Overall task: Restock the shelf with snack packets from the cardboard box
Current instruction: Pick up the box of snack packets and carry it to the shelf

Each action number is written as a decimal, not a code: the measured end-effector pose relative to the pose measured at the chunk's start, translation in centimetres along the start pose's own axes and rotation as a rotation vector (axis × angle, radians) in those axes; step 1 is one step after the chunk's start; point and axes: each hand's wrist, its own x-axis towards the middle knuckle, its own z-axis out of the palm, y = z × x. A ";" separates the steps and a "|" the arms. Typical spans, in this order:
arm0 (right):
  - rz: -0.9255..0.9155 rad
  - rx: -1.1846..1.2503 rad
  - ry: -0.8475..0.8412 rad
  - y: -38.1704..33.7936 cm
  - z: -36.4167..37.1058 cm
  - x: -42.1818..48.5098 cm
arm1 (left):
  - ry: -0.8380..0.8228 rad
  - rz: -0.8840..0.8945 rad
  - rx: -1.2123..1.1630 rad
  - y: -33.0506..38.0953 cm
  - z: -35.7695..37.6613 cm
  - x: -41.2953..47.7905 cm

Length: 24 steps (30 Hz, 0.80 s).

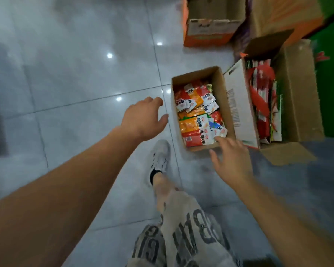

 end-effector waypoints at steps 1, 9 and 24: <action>0.055 0.022 -0.001 -0.1 1.0 0.7 | -0.018 0.036 0.025 0.2 -0.2 2.2; 0.463 0.242 0.036 0.4 9.3 4.8 | -0.129 0.336 0.218 1.5 3.1 16.9; 1.202 0.609 0.225 -0.1 21.7 10.4 | -0.110 0.580 0.395 2.0 13.4 33.7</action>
